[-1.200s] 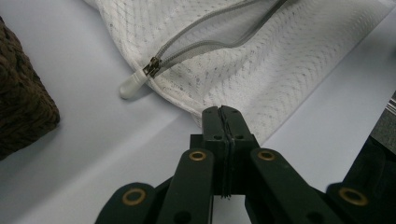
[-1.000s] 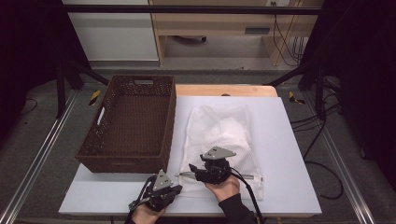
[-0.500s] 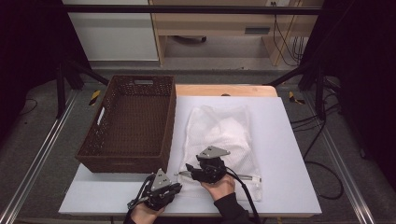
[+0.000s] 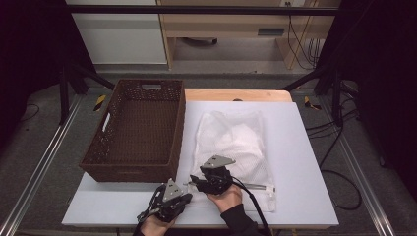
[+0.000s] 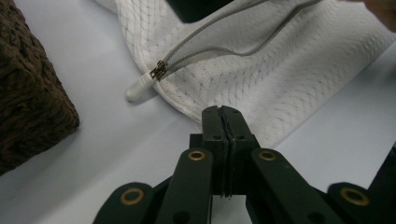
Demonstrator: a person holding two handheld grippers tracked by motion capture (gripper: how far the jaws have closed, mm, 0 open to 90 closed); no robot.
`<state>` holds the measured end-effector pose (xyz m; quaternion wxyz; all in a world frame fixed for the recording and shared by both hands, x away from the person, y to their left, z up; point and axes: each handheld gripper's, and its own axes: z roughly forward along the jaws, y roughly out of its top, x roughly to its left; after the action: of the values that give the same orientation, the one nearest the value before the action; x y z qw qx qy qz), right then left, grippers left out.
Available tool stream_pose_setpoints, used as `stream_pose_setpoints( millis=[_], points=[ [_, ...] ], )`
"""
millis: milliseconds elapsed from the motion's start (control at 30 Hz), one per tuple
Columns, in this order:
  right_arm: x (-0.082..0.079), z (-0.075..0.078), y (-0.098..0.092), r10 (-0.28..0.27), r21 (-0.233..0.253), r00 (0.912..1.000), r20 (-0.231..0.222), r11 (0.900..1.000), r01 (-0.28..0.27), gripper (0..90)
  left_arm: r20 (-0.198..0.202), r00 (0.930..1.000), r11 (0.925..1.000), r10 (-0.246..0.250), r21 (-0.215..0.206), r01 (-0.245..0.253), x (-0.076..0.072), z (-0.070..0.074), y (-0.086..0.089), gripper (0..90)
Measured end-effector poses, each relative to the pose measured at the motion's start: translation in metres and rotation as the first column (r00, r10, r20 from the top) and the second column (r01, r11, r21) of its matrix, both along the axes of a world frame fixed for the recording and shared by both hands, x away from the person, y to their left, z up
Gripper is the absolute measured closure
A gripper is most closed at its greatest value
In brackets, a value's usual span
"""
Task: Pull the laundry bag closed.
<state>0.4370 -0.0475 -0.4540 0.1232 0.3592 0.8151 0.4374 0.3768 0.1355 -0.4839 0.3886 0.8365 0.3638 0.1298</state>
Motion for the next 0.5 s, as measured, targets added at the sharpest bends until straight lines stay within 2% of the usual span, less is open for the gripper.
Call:
stream_pose_setpoints(
  millis=[100,200,233,267,300,500],
  points=[
    [-0.001,-0.004,0.008,0.028,-0.018,0.9996,-0.01,0.999,-0.028,59.2,0.005,0.9999,0.9999,-0.014,0.003,0.014,0.0,0.0,0.001,88.0],
    [0.0,-0.009,0.018,0.051,-0.059,0.9981,-0.034,0.997,-0.053,66.4,0.0,0.9999,0.9999,-0.016,-0.001,0.016,0.001,0.0,0.001,88.0],
    [0.0,-0.009,0.018,0.051,-0.059,0.9981,-0.034,0.997,-0.053,66.4,0.0,0.9999,0.9999,-0.016,-0.001,0.016,0.001,0.0,0.001,88.1],
    [0.001,-0.01,0.024,0.069,-0.081,0.997,-0.036,0.994,-0.071,68.1,-0.001,0.9999,0.9999,-0.016,0.002,0.016,0.001,0.0,0.001,88.1],
    [0.001,-0.01,0.024,0.069,-0.081,0.997,-0.036,0.994,-0.071,68.1,-0.001,0.9999,0.9999,-0.016,0.002,0.016,0.001,0.0,0.001,88.1],
    [0.006,-0.018,0.038,0.083,-0.154,0.9951,-0.054,0.984,-0.091,71.7,0.005,0.9997,0.9997,-0.022,0.006,0.022,0.001,0.0,0.001,88.1]
  ],
)
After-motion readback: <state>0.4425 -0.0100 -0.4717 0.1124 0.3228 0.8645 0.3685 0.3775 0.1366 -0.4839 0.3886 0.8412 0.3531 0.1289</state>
